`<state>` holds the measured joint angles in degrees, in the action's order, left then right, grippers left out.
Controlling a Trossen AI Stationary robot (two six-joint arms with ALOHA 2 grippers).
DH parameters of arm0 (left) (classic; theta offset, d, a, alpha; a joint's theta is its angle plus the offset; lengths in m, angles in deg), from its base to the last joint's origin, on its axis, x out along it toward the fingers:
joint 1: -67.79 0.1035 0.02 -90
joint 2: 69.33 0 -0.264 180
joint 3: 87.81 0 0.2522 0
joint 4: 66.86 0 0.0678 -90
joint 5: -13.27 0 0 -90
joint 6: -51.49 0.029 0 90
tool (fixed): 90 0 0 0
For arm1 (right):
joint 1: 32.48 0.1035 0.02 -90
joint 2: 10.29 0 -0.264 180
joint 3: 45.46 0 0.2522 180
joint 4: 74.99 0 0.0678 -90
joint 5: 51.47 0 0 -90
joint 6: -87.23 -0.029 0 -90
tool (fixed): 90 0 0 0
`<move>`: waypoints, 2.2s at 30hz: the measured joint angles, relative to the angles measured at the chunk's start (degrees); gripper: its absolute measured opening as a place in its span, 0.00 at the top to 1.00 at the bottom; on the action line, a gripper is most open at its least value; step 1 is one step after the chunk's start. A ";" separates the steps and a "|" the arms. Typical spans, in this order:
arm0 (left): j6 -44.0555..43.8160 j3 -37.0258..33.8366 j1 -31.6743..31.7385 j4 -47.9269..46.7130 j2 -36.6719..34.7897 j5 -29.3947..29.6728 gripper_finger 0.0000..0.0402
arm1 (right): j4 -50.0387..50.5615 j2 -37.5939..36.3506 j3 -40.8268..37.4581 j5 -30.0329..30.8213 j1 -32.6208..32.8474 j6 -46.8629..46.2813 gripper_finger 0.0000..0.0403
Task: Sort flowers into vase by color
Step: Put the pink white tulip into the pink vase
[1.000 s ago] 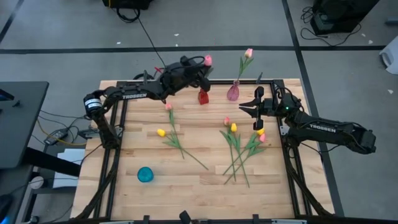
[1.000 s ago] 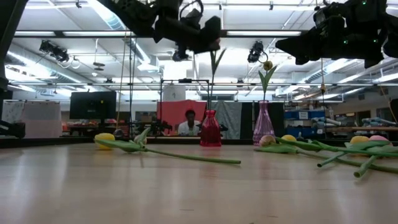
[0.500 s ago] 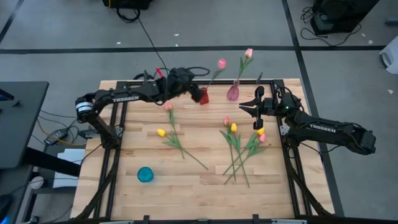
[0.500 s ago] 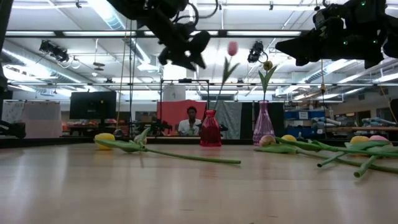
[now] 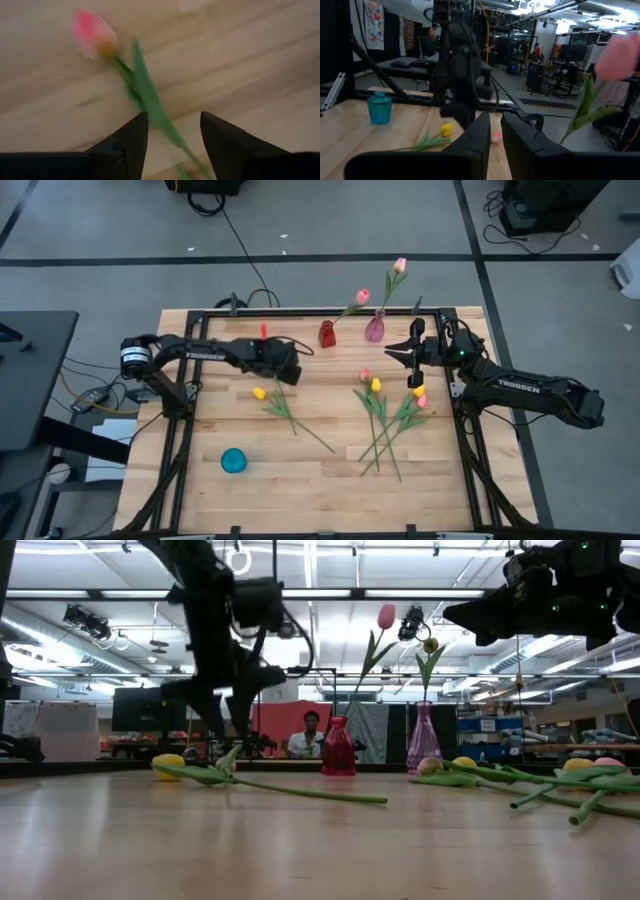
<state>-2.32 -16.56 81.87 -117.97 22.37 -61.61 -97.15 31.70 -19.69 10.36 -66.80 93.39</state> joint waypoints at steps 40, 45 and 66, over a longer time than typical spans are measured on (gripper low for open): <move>7.93 0.02 -2.09 14.43 6.37 -0.54 0.96 | 1.11 0.00 0.00 0.04 -0.98 -0.01 0.85; 19.76 6.26 -4.60 19.97 6.29 6.36 0.95 | 2.37 -0.02 0.00 -0.27 -2.20 -1.08 0.85; 35.78 17.17 -2.32 65.34 18.12 -8.52 0.96 | 22.00 -0.80 5.23 14.98 -5.30 -3.32 0.85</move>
<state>33.46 0.61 79.55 -52.63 40.49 -70.13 -75.15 30.91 -14.46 25.34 -72.10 90.07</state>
